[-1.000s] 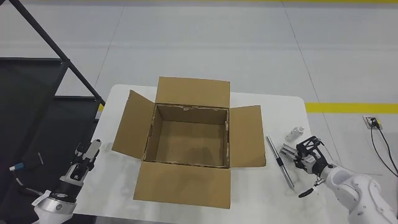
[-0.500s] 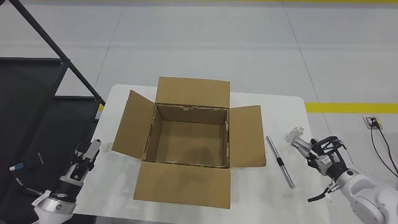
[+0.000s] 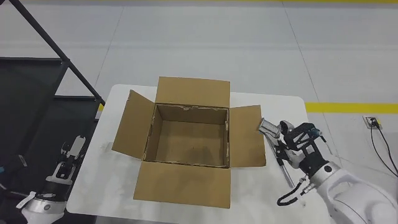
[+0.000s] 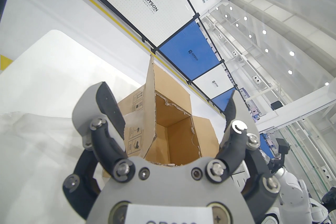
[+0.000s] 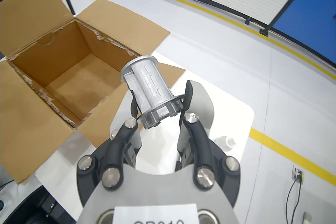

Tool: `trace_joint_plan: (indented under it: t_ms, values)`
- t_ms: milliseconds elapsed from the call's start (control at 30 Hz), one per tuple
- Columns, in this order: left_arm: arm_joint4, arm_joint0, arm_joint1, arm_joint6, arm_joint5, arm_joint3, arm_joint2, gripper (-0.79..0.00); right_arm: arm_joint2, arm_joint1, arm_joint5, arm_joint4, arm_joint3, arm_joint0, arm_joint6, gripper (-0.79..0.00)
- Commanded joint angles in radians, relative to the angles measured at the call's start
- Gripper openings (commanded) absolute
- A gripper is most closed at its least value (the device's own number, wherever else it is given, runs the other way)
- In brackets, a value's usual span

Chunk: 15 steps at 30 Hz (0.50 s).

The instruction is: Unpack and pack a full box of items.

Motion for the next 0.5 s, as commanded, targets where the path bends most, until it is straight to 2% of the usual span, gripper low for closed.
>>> trace_joint_plan:
  t_ms: [0, 200, 333, 467]
  values:
    - [-0.011, 0.007, 0.0, 0.006, -0.002, 0.001, -0.015, 0.0, -0.123, -0.01, 0.01, -0.017, 0.042, 0.116, 0.054, -0.785]
    - [-0.044, 0.038, -0.002, 0.02, -0.022, -0.001, -0.047, 0.0, -0.46, -0.074, 0.084, 0.002, 0.299, 0.465, 0.173, -0.785]
    - [-0.06, 0.06, -0.004, 0.026, -0.037, -0.005, -0.066, 0.0, -0.659, -0.143, 0.167, 0.015, 0.508, 0.667, 0.194, -0.785]
    - [-0.068, 0.066, -0.004, 0.023, -0.04, -0.007, -0.073, 0.0, -0.822, -0.225, 0.189, 0.092, 0.715, 0.82, 0.187, -0.785]
